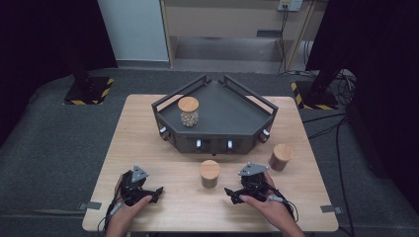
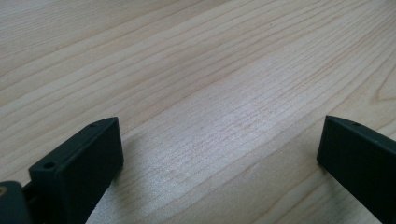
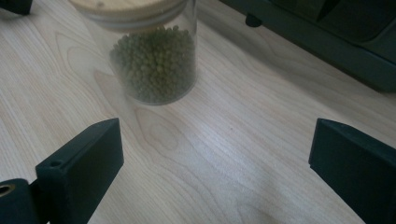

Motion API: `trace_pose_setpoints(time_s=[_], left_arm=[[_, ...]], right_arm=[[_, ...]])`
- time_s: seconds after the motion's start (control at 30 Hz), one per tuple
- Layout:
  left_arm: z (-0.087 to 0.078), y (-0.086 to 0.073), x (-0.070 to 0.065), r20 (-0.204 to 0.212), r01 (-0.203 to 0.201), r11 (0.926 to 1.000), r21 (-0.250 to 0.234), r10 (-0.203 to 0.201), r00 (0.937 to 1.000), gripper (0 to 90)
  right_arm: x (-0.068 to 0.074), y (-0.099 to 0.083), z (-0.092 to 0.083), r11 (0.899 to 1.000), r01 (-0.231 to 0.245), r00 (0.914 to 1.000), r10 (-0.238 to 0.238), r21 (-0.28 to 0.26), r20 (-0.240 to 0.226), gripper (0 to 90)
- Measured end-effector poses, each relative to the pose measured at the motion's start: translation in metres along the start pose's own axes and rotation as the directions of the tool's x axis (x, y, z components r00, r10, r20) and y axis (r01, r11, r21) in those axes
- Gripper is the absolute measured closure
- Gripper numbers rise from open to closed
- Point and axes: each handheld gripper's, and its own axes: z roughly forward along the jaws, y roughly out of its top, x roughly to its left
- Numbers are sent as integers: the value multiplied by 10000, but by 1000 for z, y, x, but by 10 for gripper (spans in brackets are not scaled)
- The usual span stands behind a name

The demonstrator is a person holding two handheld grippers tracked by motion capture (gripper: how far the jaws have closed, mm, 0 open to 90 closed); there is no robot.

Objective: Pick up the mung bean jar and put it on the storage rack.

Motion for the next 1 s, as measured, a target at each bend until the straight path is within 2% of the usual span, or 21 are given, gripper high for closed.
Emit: trace_pose_setpoints(time_s=[0.33,0.8,1.0], left_arm=[[0,0,0,-1,1,10000,-1,-1,10000,0],[0,0,0,-2,-1,10000,2,1,10000,0],[0,0,0,-1,-3,10000,3,3,10000,0]], right_arm=[[3,14,-1,9999,98,9999,-98,-116,-28,34],[13,34,15,9986,526,9983,-527,-41,-248,37],[15,37,23,9985,529,9979,-525,113,-385,42]])
